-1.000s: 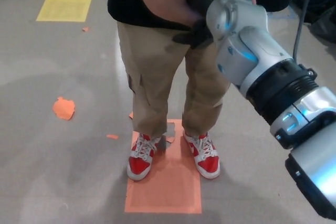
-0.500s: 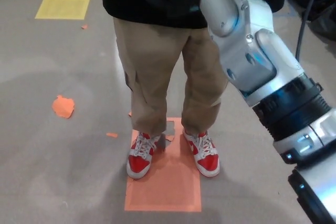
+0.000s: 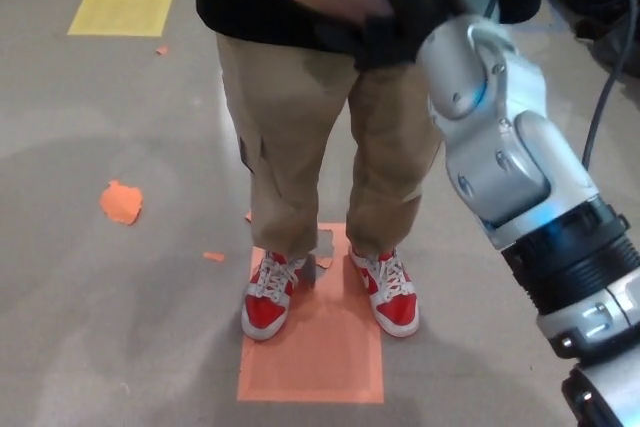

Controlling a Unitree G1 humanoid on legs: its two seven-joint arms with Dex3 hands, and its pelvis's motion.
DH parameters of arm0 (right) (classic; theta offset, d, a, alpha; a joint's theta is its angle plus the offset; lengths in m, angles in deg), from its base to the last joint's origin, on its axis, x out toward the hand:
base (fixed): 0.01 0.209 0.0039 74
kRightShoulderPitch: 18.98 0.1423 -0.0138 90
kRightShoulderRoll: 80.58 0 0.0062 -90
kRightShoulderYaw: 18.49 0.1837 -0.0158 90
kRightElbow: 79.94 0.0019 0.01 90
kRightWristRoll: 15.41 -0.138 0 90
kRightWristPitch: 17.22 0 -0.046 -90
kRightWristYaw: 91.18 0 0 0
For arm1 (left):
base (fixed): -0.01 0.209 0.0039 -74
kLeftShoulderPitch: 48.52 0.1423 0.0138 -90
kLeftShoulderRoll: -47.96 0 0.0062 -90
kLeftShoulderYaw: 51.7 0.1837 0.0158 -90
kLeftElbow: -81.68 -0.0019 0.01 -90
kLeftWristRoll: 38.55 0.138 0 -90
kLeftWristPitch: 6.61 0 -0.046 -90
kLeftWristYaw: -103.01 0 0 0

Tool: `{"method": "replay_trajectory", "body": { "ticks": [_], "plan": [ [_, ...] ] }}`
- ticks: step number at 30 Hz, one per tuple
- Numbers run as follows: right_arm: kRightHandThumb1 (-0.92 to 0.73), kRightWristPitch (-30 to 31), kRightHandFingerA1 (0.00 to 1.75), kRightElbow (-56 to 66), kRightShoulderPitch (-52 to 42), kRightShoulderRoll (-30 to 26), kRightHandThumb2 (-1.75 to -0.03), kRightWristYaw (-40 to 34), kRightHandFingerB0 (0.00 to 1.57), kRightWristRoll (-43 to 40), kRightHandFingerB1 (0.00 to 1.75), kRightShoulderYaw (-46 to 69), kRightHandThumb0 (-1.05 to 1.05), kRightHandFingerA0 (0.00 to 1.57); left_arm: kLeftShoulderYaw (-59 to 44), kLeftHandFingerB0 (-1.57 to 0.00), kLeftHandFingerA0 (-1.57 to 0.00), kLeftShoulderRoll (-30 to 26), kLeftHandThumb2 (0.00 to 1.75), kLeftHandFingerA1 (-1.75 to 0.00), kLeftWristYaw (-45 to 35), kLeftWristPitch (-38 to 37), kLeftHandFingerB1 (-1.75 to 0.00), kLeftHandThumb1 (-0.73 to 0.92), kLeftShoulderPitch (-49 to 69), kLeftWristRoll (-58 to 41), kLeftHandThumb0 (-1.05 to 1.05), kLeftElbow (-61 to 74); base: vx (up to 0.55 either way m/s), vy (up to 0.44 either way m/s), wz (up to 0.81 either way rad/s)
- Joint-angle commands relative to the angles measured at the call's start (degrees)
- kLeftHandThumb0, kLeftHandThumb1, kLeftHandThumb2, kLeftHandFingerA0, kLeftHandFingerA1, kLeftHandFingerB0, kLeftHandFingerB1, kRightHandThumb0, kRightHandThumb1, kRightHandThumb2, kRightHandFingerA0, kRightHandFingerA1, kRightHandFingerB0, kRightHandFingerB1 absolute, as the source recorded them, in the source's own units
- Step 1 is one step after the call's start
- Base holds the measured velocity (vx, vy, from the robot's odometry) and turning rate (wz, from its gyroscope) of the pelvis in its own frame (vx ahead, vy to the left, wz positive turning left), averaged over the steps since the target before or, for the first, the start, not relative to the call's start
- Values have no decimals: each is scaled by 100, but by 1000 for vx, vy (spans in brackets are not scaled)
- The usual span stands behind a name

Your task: The robot extends its right arm to grab a person's hand and shakes it

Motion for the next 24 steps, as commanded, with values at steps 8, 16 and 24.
{"method": "replay_trajectory", "body": {
  "ticks": [8,16,24],
  "plan": [
    [-48,-1224,68,-3596,-311,239,-54,-408,74,-446,55,44,-28,92,-50,-20,-32,-103,91,-50,-71,-107,-44,60,-12,-16,-50,-14,0,0,0],
    [-56,-1367,69,-2405,-145,153,-56,-740,66,-476,49,79,-22,94,-35,-31,-36,-141,63,-34,13,-47,-33,77,-70,47,-46,-40,3,0,1],
    [-83,-718,63,2345,-760,-85,-64,-372,68,-331,50,506,-18,105,-55,-19,-31,-137,90,-50,80,-49,-44,58,-110,27,-47,-93,0,0,0]
  ]
}}
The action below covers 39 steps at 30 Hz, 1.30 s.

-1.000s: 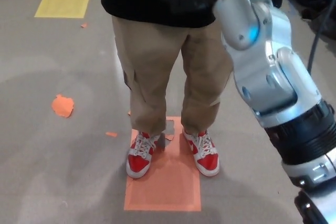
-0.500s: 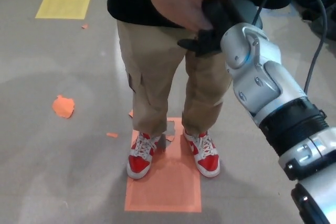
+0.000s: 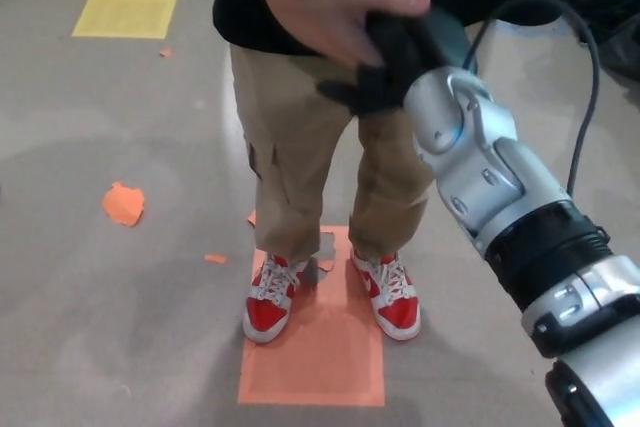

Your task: The robot extends its right arm to grab a person's hand and shakes it

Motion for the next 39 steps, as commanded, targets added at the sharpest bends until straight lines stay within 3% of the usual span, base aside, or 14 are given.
{"method": "replay_trajectory", "body": {
  "ticks": [1,3,4,10,16,23,24,28,29,32,33,35,36,39],
  "plan": [
    [-83,806,63,3853,-905,-272,-64,626,68,68,50,378,-18,105,-56,-19,-31,-123,90,-50,72,-37,-44,58,-26,7,-47,-84,0,0,0],
    [-81,827,65,4344,-938,-249,-64,640,70,145,50,401,-16,112,-13,-31,-36,-138,63,-34,68,-92,-33,77,-50,55,-45,-105,0,0,0],
    [-78,823,67,4784,-972,-205,-64,625,71,223,51,404,-15,114,-36,-24,-32,-138,90,-49,59,-110,-45,60,-54,32,-52,-126,0,0,0],
    [-77,892,67,5441,-1265,-179,-63,724,73,338,53,318,-11,111,81,-24,-32,-158,90,-49,47,40,-44,61,-63,148,-55,-99,0,0,0],
    [-73,967,67,3958,-1239,-281,-61,650,73,265,54,139,-12,109,14,-24,-32,-140,89,-49,88,-77,-44,60,18,68,-51,-79,0,0,0],
    [-61,602,68,146,-751,-188,-58,434,70,183,52,-346,-18,101,-35,-23,-31,-98,92,-49,10,-52,-45,64,23,25,-52,-96,0,0,0],
    [-54,416,66,-272,-761,-167,-56,389,70,167,52,-389,-18,97,-40,-29,-34,-93,64,-34,-10,-24,-33,79,27,16,-46,-91,0,0,0],
    [-59,199,61,-1112,-593,-84,-56,613,71,17,51,-393,-23,97,-65,-28,-32,-138,64,-32,-83,-34,-32,78,-116,-6,-45,-80,0,0,0],
    [-42,167,71,-1143,-502,-95,-78,720,63,18,62,-426,-34,87,-93,-34,-32,-164,63,-32,-146,2,-33,77,-202,-36,-45,-78,0,0,0],
    [-71,282,81,-881,-573,-114,-61,892,43,42,37,-534,-36,88,-110,-28,-31,-171,90,-47,-200,-2,-46,64,-196,-55,-56,-135,0,0,0],
    [-69,308,41,-791,-574,-176,-64,1094,10,37,19,-601,-52,45,-96,-32,-33,-169,64,-33,-173,5,-33,79,-189,-32,-46,-141,0,0,0],
    [-68,361,35,-595,-578,-311,-63,1461,7,22,17,-717,-57,29,-69,-30,-32,-167,64,-33,-135,23,-33,79,-194,13,-47,-153,0,0,0],
    [-52,323,40,-422,-664,-436,-87,1589,0,-11,18,-756,-70,6,-61,-28,-31,-162,64,-33,-145,44,-32,79,-190,21,-47,-158,0,0,0],
    [-60,347,10,457,-1194,-835,-96,1780,0,-11,7,-834,-85,0,-95,-30,-32,-176,64,-33,-203,-23,-33,78,-102,-20,-47,-176,0,0,0]
  ]
}}
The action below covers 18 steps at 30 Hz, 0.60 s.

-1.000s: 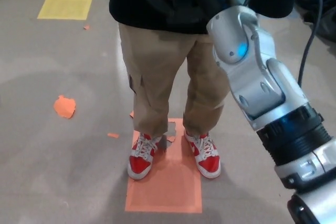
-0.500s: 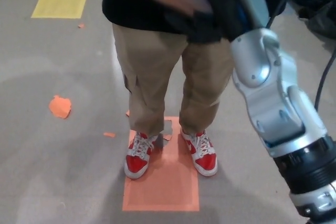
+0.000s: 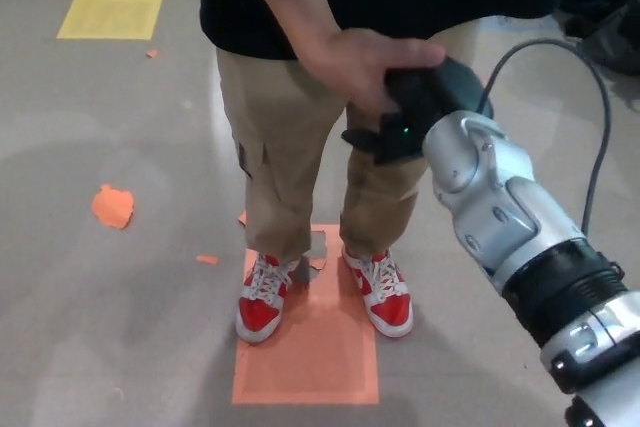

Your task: The robot extends its right arm to grab a person's hand and shakes it

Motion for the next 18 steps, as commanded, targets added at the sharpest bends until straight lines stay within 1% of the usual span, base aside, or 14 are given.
{"method": "replay_trajectory", "body": {
  "ticks": [1,4,5,6,7,11,12,13,14,16,17,18],
  "plan": [
    [-60,-65,12,1039,-869,-664,-98,1076,0,-100,9,-268,-85,0,-64,-25,-30,-183,90,-47,-163,-39,-45,62,138,-38,-56,-97,0,0,0],
    [-60,-118,14,1555,-1206,-954,-99,1138,0,-190,11,-183,-83,0,-46,-24,-30,-193,90,-48,-133,3,-44,62,104,2,-56,-85,0,0,0],
    [-58,-209,12,1813,-1436,-1111,-82,1146,0,-287,10,-72,-83,0,-13,-31,-34,-215,63,-33,-147,-34,-33,78,94,39,-46,-65,0,0,0],
    [-59,-271,19,2046,-1709,-1315,-97,1188,0,-324,15,-6,-80,0,-11,-34,-32,-210,64,-32,-138,-33,-34,77,125,39,-45,-51,0,0,0],
    [-59,-281,18,2162,-1870,-1453,-97,1232,0,-340,15,34,-79,0,-19,-32,-31,-209,64,-32,-157,-25,-33,79,124,27,-46,-49,0,0,0],
    [-58,-342,18,2068,-2387,-1790,-96,1197,0,-335,18,80,-77,0,-13,-34,-32,-186,64,-32,-99,-29,-34,77,202,36,-46,-55,0,0,0],
    [-73,-372,22,1902,-2474,-1852,-62,1184,0,-365,21,108,-75,0,-45,-25,-29,-174,89,-47,-103,-27,-44,62,216,-2,-54,-48,0,0,0],
    [-59,-370,19,1662,-2447,-1936,-98,1178,0,-359,18,137,-78,0,-65,-27,-30,-141,89,-47,-105,-43,-45,62,157,-25,-54,-41,0,0,0],
    [-60,-359,18,1425,-2380,-1973,-98,1179,1,-362,19,157,-79,0,-45,-27,-32,-138,90,-48,-77,-56,-45,64,91,6,-54,-33,0,0,0],
    [-60,-384,19,763,-2244,-1991,-99,1159,3,-383,20,164,-78,0,-21,-25,-30,-150,90,-47,-68,-46,-45,63,3,43,-53,-32,0,0,0],
    [-64,-512,18,297,-2184,-1989,-76,1075,4,-365,20,135,-82,3,-28,-35,-32,-147,64,-32,-85,-31,-34,78,-25,34,-45,-60,0,0,0],
    [-61,-604,19,-118,-2128,-1970,-97,1012,5,-375,21,130,-80,4,-47,-33,-31,-139,64,-32,-101,-5,-33,78,-49,13,-45,-94,0,0,0]
  ]
}}
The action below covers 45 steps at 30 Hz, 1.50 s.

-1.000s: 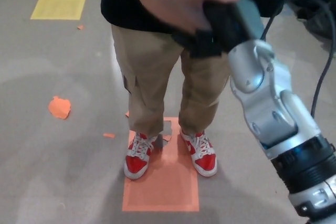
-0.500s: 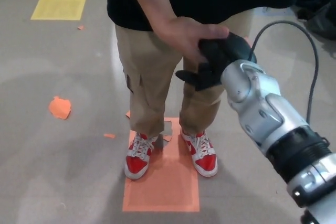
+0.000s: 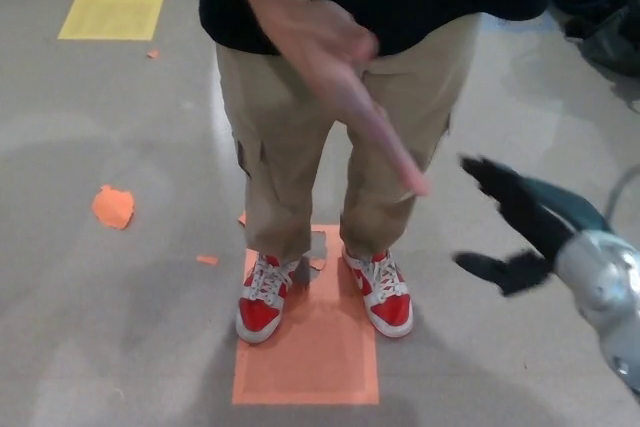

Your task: The robot extends its right arm to grab a person's hand and shakes it

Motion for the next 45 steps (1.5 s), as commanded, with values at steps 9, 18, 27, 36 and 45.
{"method": "replay_trajectory", "body": {
  "ticks": [9,18,27,36,45],
  "plan": [
    [-77,-401,26,-4058,130,245,-63,-224,8,-347,24,243,-74,7,-107,-29,-33,-15,63,-33,-61,9,-32,75,-8,-65,-47,-116,0,0,0],
    [-85,-360,28,-4913,-458,331,-65,239,20,-299,29,221,-72,8,-46,-31,-32,8,64,-32,-28,53,-32,78,-45,-3,-44,-95,0,0,0],
    [-74,-592,36,-4968,-262,242,-107,602,17,-631,38,704,-86,0,-190,-29,-28,49,90,-46,25,132,-46,64,-305,-83,-54,-178,0,0,0],
    [-78,-724,46,-4904,-223,382,-111,597,0,-805,32,1135,-81,13,-287,0,0,-12,112,-48,84,235,-47,67,-443,-119,-28,-210,0,0,0],
    [-74,-808,40,-4954,-1100,417,-111,660,6,-779,33,1055,-73,2,-95,-10,-10,-54,109,-50,228,128,-50,60,317,99,-25,-315,0,0,0]
  ]
}}
